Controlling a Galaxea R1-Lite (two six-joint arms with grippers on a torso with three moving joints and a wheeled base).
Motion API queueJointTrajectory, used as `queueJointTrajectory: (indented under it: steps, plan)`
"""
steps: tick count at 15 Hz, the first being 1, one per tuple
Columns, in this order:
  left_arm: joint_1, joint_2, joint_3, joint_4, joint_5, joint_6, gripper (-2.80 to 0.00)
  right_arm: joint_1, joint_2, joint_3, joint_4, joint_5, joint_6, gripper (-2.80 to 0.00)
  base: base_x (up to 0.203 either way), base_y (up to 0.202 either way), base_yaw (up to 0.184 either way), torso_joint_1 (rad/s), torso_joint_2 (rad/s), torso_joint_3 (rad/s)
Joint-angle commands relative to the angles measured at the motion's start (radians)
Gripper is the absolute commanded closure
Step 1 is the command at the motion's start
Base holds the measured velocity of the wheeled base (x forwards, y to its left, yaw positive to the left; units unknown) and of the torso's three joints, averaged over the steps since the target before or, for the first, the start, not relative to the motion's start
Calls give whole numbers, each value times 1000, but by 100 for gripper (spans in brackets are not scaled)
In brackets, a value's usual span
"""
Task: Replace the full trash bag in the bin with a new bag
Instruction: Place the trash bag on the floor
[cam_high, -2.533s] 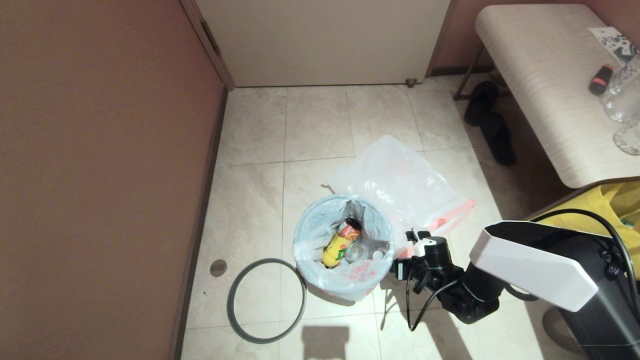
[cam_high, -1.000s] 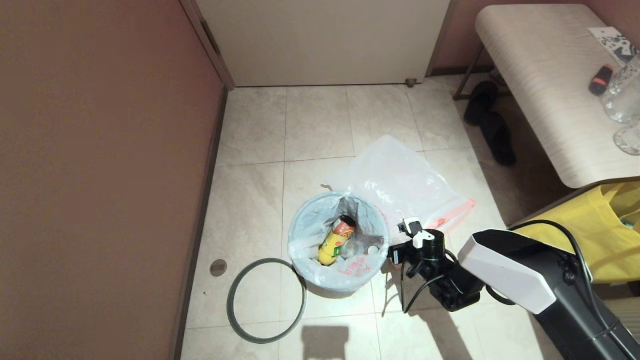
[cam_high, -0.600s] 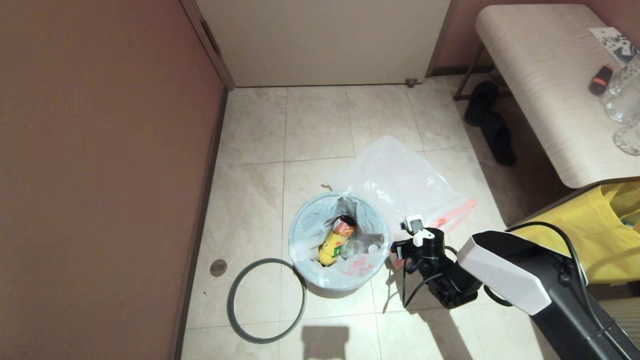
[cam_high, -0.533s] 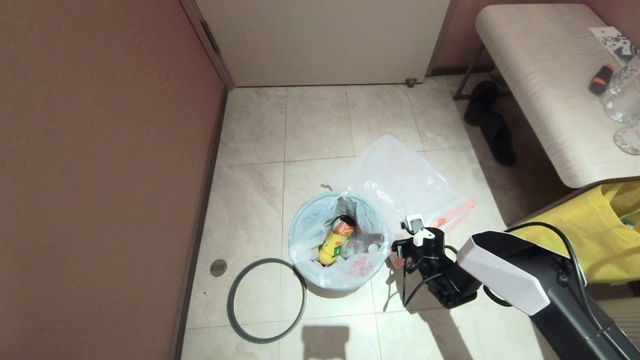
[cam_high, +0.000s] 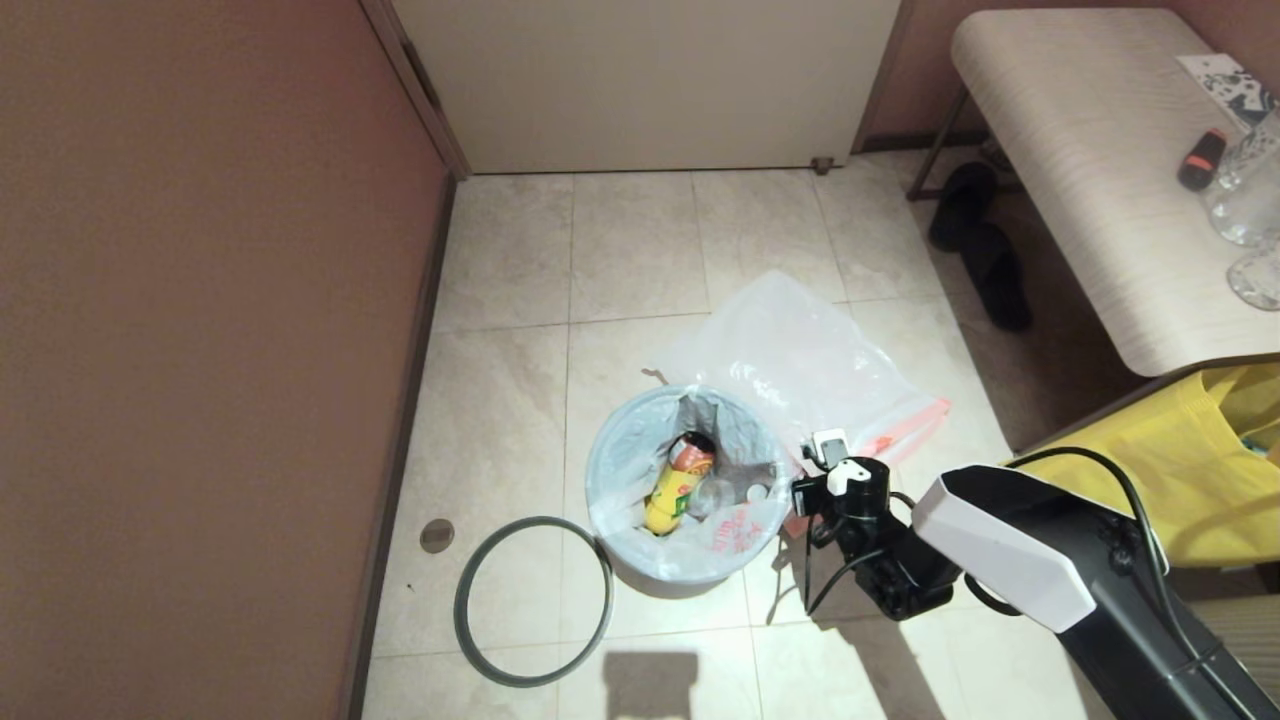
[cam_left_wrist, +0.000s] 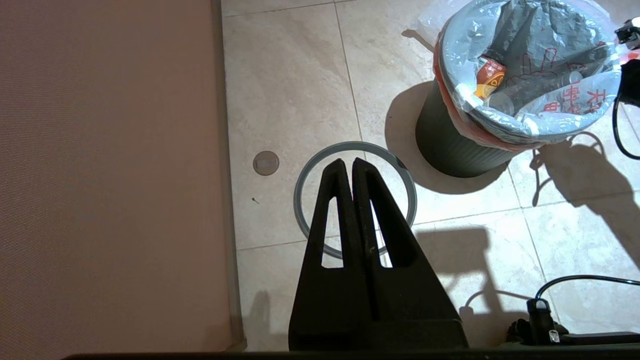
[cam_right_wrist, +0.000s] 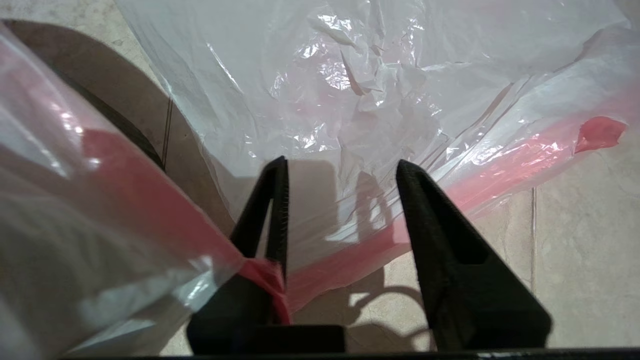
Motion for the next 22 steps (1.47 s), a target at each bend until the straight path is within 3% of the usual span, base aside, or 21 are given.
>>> queueJointTrajectory:
  steps: [1,6,10,13,17,19,22]
  plan:
    - [0,1,0,0,0,1,0,4,-33,34,-6,-1,23,0,0,0,0,0,0,0]
    - [0,1,0,0,0,-8,0,25,-209,161,2,10,136,0,0,0,0,0,0,0]
    - [0,1,0,0,2,-12,0,97,-449,288,31,3,94,0,0,0,0,0,0,0]
    - [0,1,0,0,2,-15,0,195,-629,356,142,-40,83,0,0,0,0,0,0,0]
    - [0,1,0,0,2,-13,0,242,-724,380,237,-101,85,0,0,0,0,0,0,0]
    - [0,1,0,0,2,-13,0,241,-734,380,256,-101,120,0,0,0,0,0,0,0]
    - [0,1,0,0,2,-13,0,235,-736,378,340,-69,241,0,0,0,0,0,0,0]
